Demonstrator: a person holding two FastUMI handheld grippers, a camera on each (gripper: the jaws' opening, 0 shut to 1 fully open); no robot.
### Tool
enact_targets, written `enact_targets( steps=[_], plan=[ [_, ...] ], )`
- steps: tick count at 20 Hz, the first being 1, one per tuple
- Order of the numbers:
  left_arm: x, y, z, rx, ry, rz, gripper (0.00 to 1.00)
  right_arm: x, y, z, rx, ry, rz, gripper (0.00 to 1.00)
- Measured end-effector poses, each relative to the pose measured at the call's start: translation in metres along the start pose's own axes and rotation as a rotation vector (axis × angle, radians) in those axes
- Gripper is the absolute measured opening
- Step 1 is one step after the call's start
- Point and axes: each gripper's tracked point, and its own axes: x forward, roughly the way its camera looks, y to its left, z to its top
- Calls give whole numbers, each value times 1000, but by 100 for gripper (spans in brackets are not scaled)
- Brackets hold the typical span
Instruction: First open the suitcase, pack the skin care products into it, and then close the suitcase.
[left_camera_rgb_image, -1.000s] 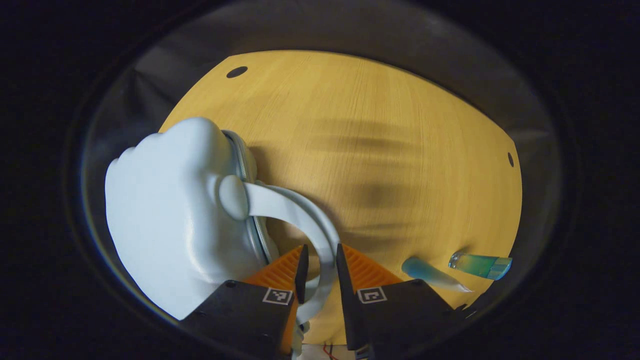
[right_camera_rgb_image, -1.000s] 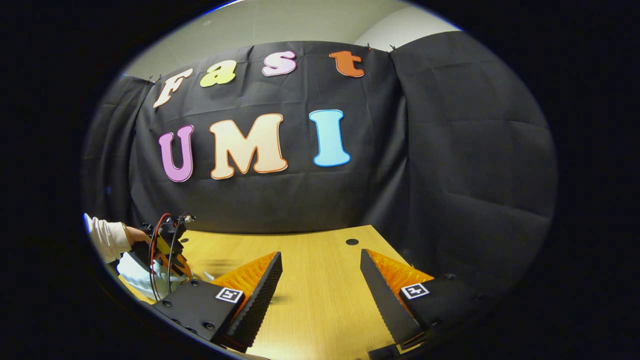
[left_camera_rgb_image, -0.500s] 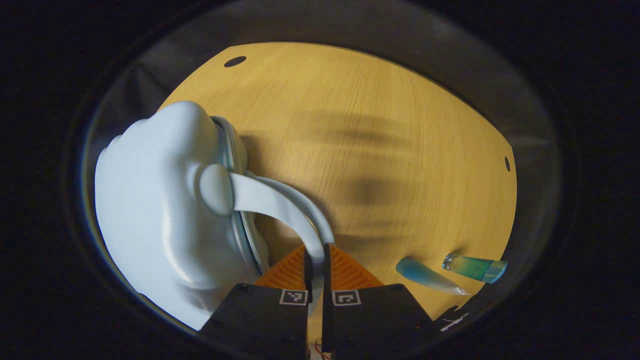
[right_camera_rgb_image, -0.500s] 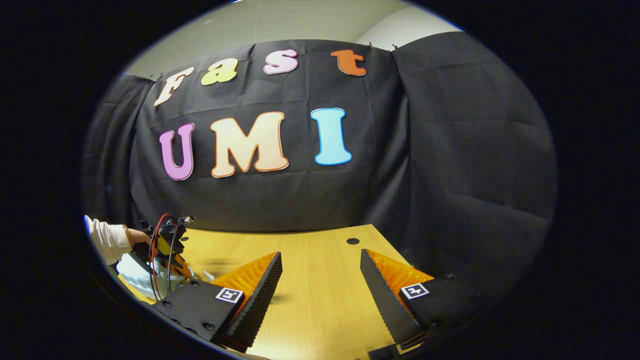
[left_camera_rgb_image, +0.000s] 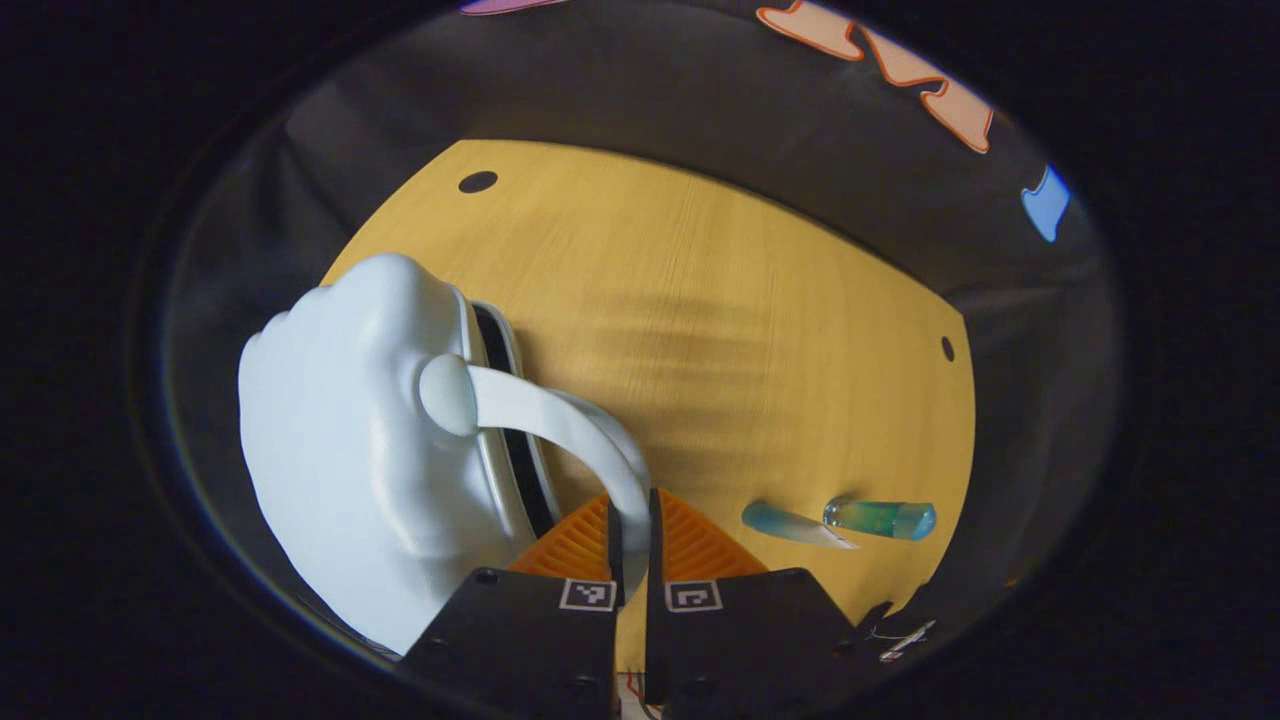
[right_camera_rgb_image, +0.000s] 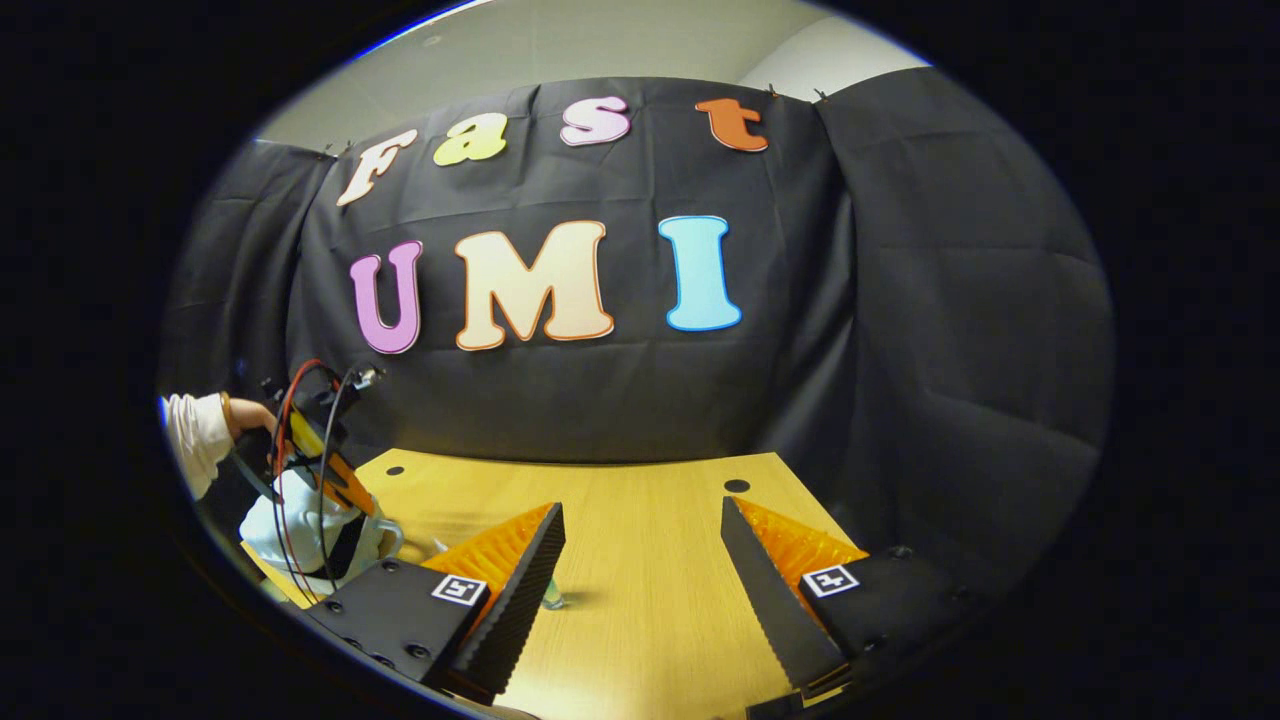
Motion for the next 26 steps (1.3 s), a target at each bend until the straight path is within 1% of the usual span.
enact_targets(
  steps=[1,2,3,6,7,8,9,10,15,19,20,21,22,23,24,25,26],
  plan=[
    [-16,2,4,0,-13,-19,4,-1,4,1,-5,-3,11,98],
    [-35,6,6,1,-35,-33,4,-2,7,0,-9,0,22,95],
    [-52,10,10,-3,-69,-38,4,-3,10,-1,-15,1,33,98],
    [-99,30,19,-24,-144,-54,4,-7,20,1,-22,-6,62,98],
    [-114,39,18,-39,-159,-66,4,-8,24,1,-18,-9,72,95],
    [-129,50,18,-56,-171,-75,4,-9,27,3,-11,-8,82,98],
    [-143,61,19,-71,-190,-79,4,-11,32,2,-5,-9,91,95],
    [-156,72,18,-81,-211,-77,4,-11,36,4,-3,-14,99,98],
    [-206,144,10,-97,-299,-4,4,-17,52,8,-11,-27,124,98],
    [-231,206,-5,-110,-330,68,4,-19,65,11,-7,-33,131,98],
    [-233,222,-8,-117,-337,91,4,-19,69,11,-7,-34,133,95],
    [-236,240,-12,-127,-343,118,4,-21,73,12,-8,-37,132,95],
    [-236,257,-16,-138,-353,149,4,-21,77,14,-9,-43,131,98],
    [-237,274,-22,-141,-355,180,4,-21,81,14,-8,-47,128,98],
    [-238,290,-28,-139,-363,213,4,-22,86,15,-5,-50,127,95],
    [-237,306,-33,-134,-366,245,4,-22,91,14,-1,-50,129,98],
    [-236,321,-39,-135,-365,276,3,-21,95,13,1,-47,127,98]
  ],
)
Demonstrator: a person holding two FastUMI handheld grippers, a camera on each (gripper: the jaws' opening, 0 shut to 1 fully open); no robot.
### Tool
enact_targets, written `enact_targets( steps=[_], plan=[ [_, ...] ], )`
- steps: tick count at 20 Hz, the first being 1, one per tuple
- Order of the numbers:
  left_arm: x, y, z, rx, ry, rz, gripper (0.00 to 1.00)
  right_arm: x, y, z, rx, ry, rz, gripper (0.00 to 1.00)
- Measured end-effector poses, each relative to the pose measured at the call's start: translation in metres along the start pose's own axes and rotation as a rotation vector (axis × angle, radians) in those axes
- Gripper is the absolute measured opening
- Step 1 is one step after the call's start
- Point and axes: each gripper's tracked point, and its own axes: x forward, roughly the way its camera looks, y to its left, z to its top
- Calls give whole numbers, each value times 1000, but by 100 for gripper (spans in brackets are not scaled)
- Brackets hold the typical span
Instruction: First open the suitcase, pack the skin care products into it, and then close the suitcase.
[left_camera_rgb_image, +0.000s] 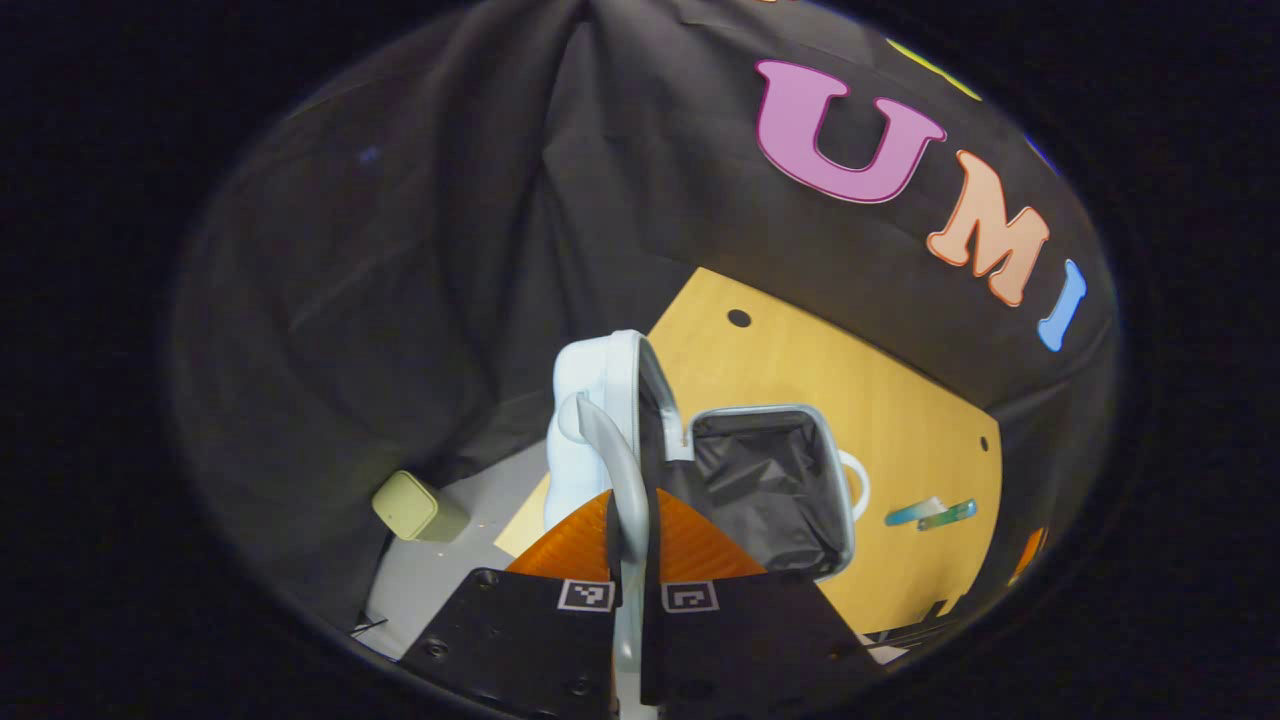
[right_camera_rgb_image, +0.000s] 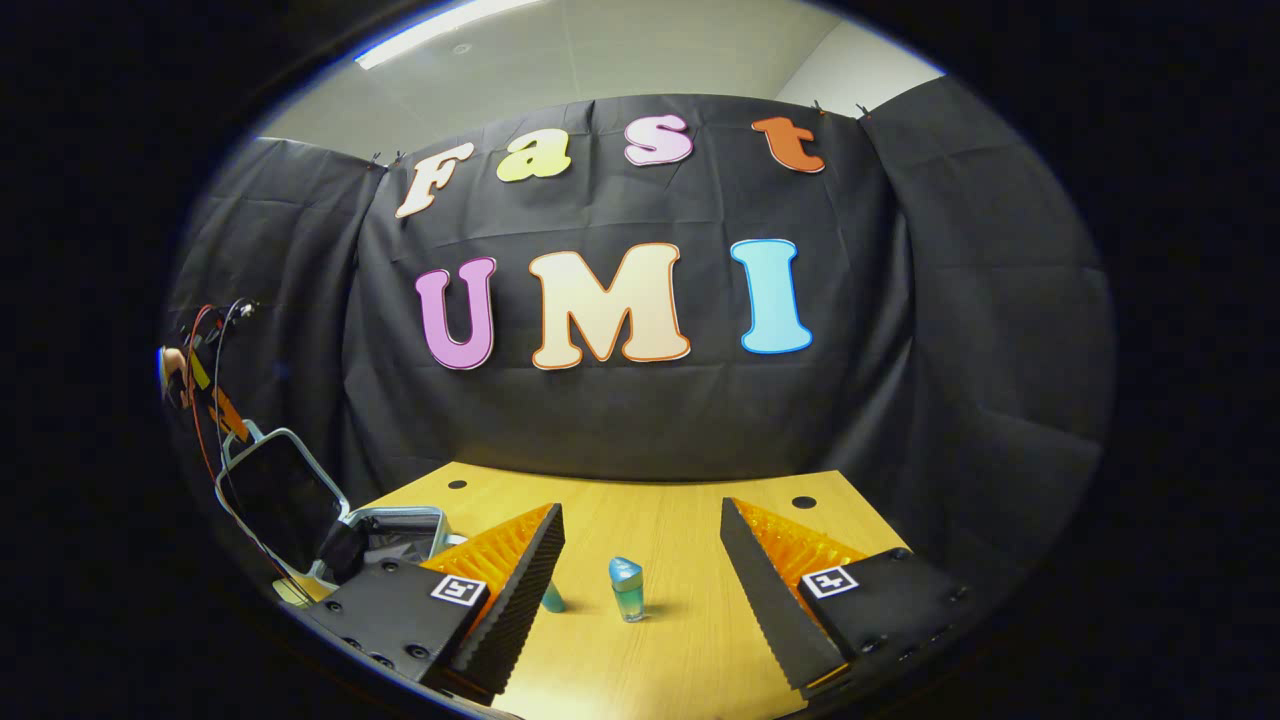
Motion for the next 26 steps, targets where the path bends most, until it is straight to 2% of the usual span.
enact_targets(
  steps=[3,4,7,13,17,18,20,21,22,24,26],
  plan=[
    [13,33,-11,-9,-2,41,2,-1,10,2,13,-7,-8,95],
    [18,44,-17,-19,0,47,2,-3,14,4,14,-16,-11,98],
    [36,70,-34,-61,10,71,2,-7,25,-5,5,-3,-14,98],
    [95,99,-84,-101,64,166,2,-12,43,-15,-11,20,-5,98],
    [133,101,-106,-146,108,145,2,-16,45,-20,-10,29,-19,98],
    [139,102,-109,-157,105,141,5,-17,43,-22,-11,35,-24,98],
    [139,103,-114,-173,117,144,5,-19,41,-25,-10,46,-32,95],
    [139,104,-115,-166,123,152,8,-19,40,-25,-10,45,-36,98],
    [142,101,-114,-166,110,129,9,-19,38,-24,-13,45,-40,98],
    [138,91,-107,-150,83,109,28,-18,35,-25,-16,48,-44,98],
    [126,83,-98,-73,51,134,64,-16,32,-29,-9,54,-43,98]
  ],
)
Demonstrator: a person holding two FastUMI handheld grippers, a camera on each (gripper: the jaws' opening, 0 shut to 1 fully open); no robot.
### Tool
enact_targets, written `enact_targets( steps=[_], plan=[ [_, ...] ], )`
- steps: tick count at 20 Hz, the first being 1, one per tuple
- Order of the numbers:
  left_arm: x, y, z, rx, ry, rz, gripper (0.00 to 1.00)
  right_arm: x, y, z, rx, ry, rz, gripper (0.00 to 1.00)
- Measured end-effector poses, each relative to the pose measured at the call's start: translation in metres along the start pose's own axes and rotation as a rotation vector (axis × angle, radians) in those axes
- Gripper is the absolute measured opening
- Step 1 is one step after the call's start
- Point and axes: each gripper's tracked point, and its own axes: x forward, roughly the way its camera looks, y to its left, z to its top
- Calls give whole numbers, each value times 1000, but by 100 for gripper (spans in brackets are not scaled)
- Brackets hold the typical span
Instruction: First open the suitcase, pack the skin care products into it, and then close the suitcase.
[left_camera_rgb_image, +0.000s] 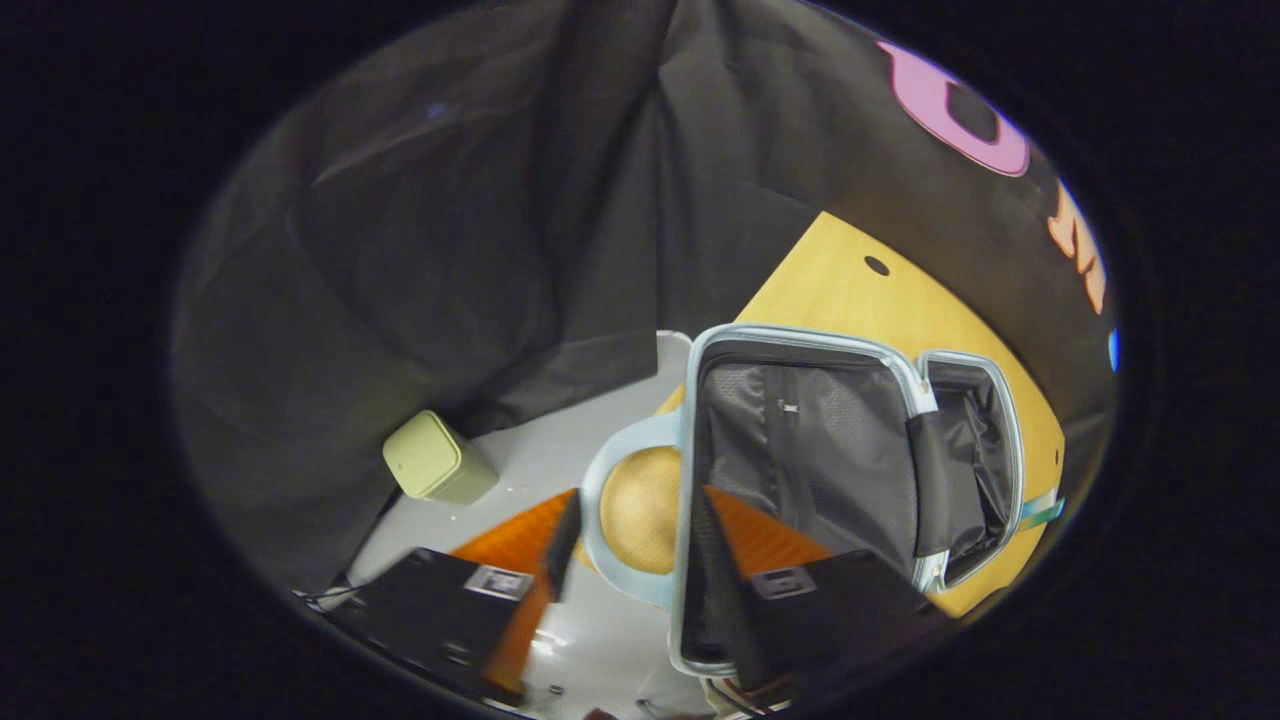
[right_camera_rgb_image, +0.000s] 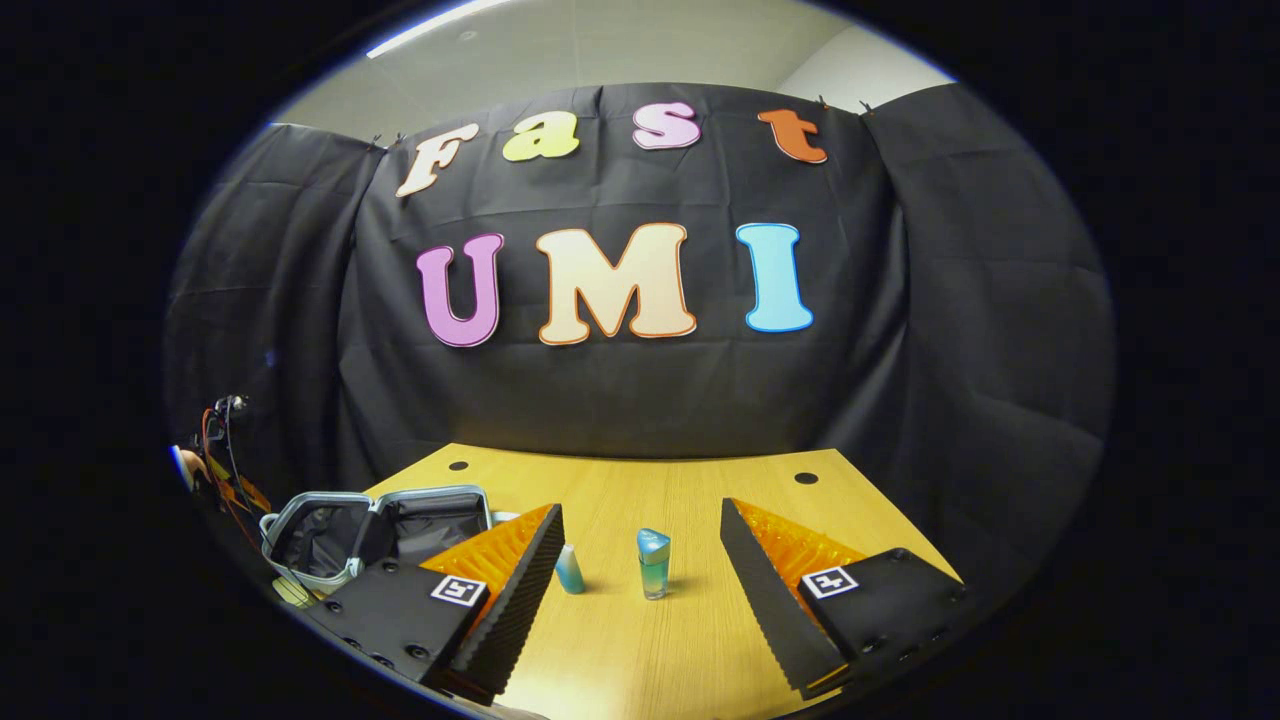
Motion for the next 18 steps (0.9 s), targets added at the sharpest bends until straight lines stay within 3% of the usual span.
enact_targets(
  steps=[2,4,6,8,9,13,18],
  plan=[
    [-22,-15,5,97,-66,46,100,3,-4,-3,10,8,0,98],
    [-45,-41,9,168,-126,57,96,6,-8,-8,18,21,5,98],
    [-71,-86,5,189,-174,3,97,9,-12,-13,22,40,15,99],
    [-99,-148,-3,209,-221,-98,96,13,-19,-13,20,54,22,95],
    [-111,-182,-9,238,-240,-169,96,15,-23,-13,20,58,25,98],
    [-156,-298,-59,277,-230,-426,96,20,-41,-22,9,101,46,98],
    [-178,-401,-99,355,-234,-549,95,30,-63,-39,3,161,73,98]
  ],
)
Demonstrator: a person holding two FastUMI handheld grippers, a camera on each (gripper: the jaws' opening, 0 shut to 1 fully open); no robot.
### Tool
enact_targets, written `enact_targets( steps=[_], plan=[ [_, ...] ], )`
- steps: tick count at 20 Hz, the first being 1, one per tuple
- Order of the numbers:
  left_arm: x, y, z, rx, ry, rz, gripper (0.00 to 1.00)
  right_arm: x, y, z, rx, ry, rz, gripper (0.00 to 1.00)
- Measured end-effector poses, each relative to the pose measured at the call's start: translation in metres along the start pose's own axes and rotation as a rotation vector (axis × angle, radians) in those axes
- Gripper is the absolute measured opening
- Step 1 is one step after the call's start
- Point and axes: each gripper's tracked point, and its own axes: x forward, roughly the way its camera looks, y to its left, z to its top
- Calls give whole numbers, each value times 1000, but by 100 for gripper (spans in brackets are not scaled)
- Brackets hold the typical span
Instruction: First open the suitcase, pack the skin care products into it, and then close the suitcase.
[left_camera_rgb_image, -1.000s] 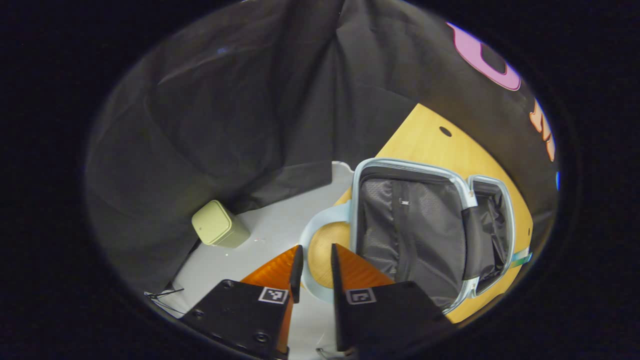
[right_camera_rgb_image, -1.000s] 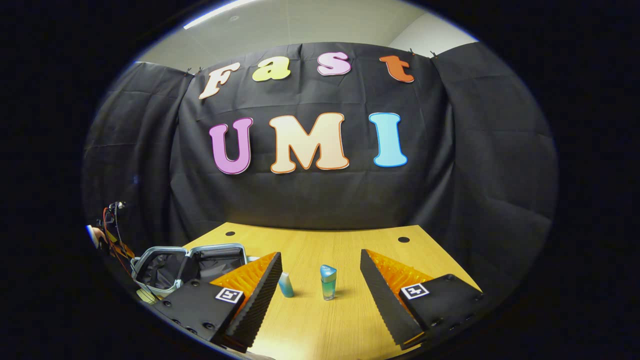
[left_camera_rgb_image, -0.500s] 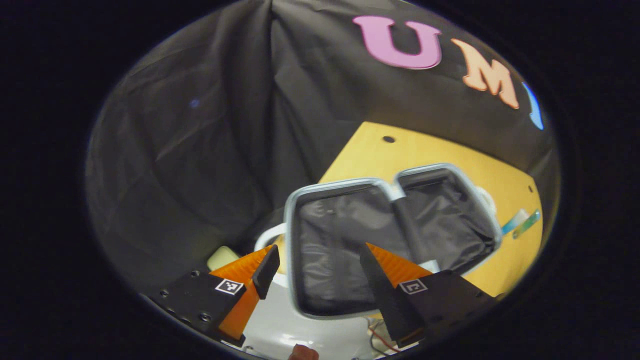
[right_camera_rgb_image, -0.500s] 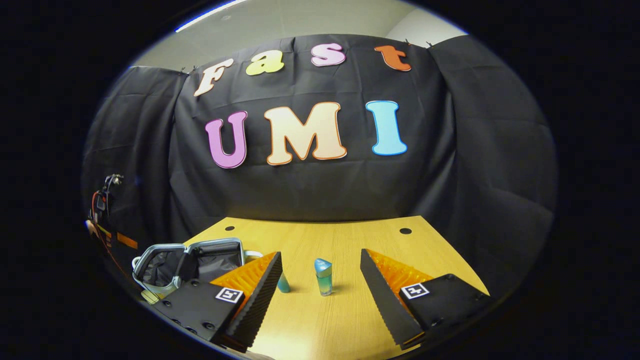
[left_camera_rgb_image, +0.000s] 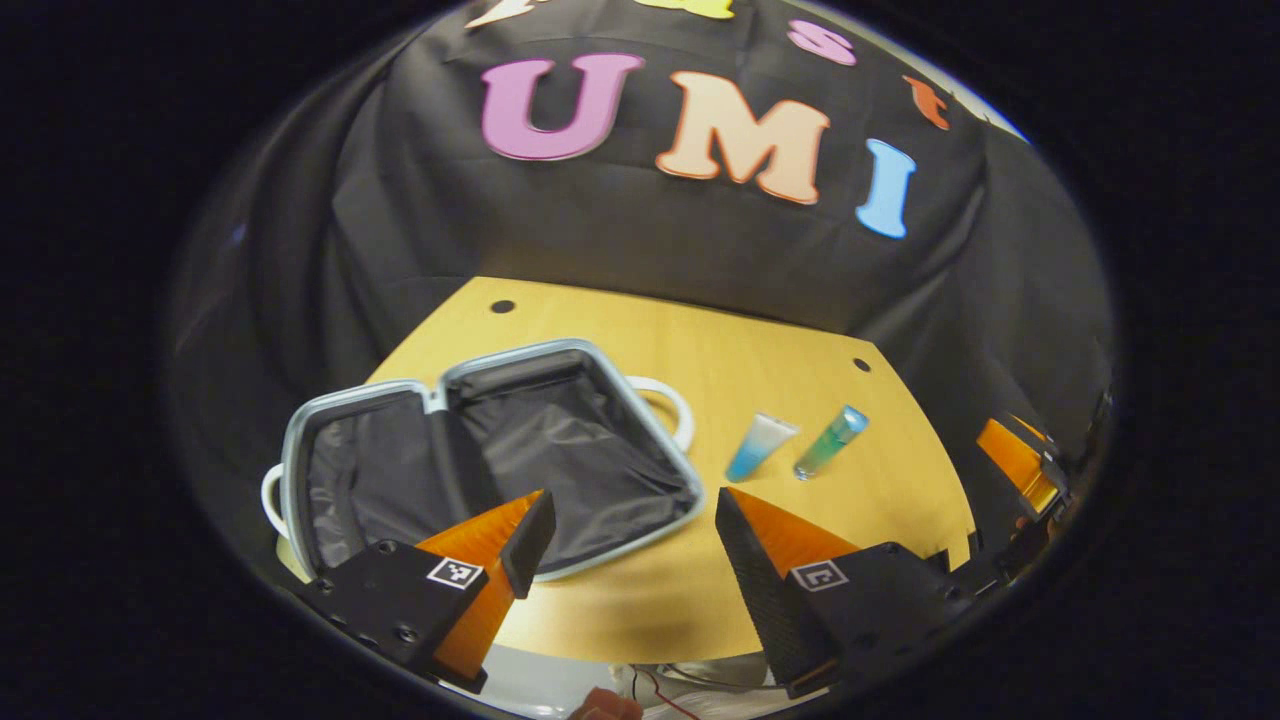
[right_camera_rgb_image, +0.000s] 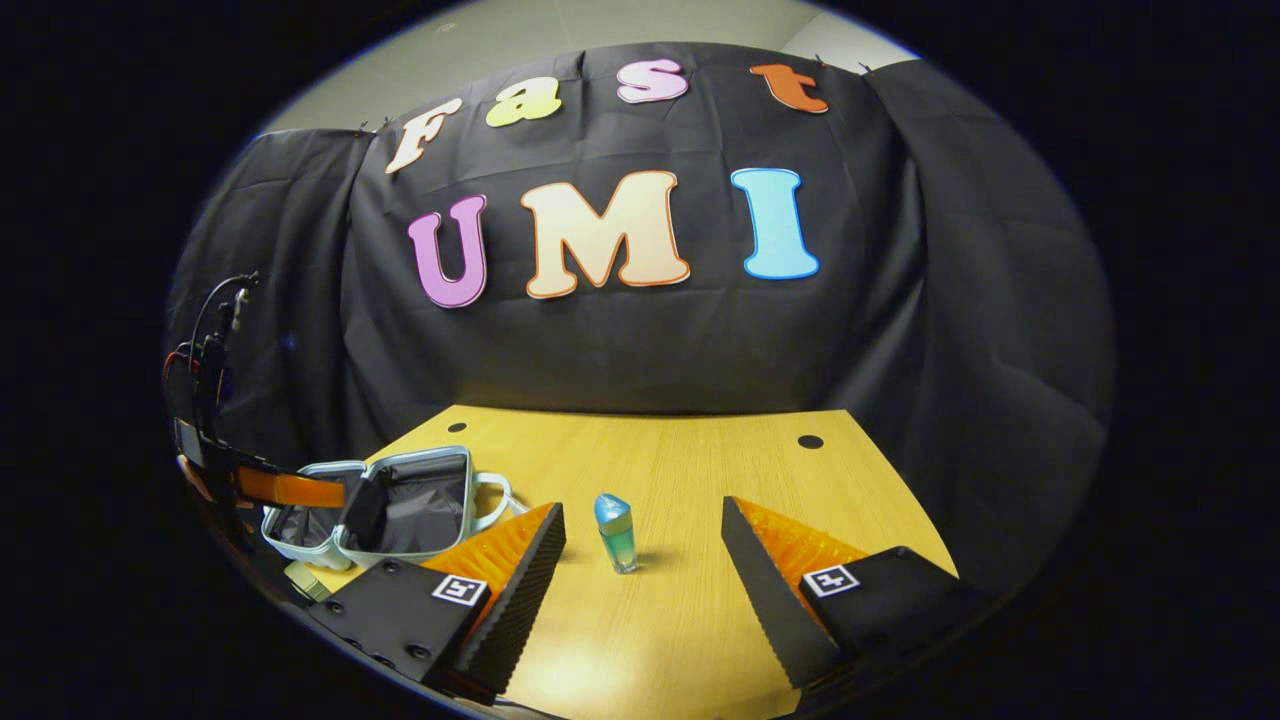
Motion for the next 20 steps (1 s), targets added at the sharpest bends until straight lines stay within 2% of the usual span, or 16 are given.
enact_targets(
  steps=[2,5,9,14,16,20],
  plan=[
    [26,-27,-15,27,28,-17,95,6,-8,-9,-7,24,14,98],
    [60,-66,-32,3,50,-57,95,19,-19,-28,-25,66,37,98],
    [113,-78,-33,-39,8,6,95,38,-25,-54,-35,111,96,99],
    [163,-89,-43,-126,-1,29,95,61,-28,-81,-67,149,163,99],
    [177,-88,-45,-143,-10,53,95,72,-26,-89,-69,161,192,95],
    [196,-84,-42,-139,-28,98,91,93,-17,-107,-66,185,261,98]
  ],
)
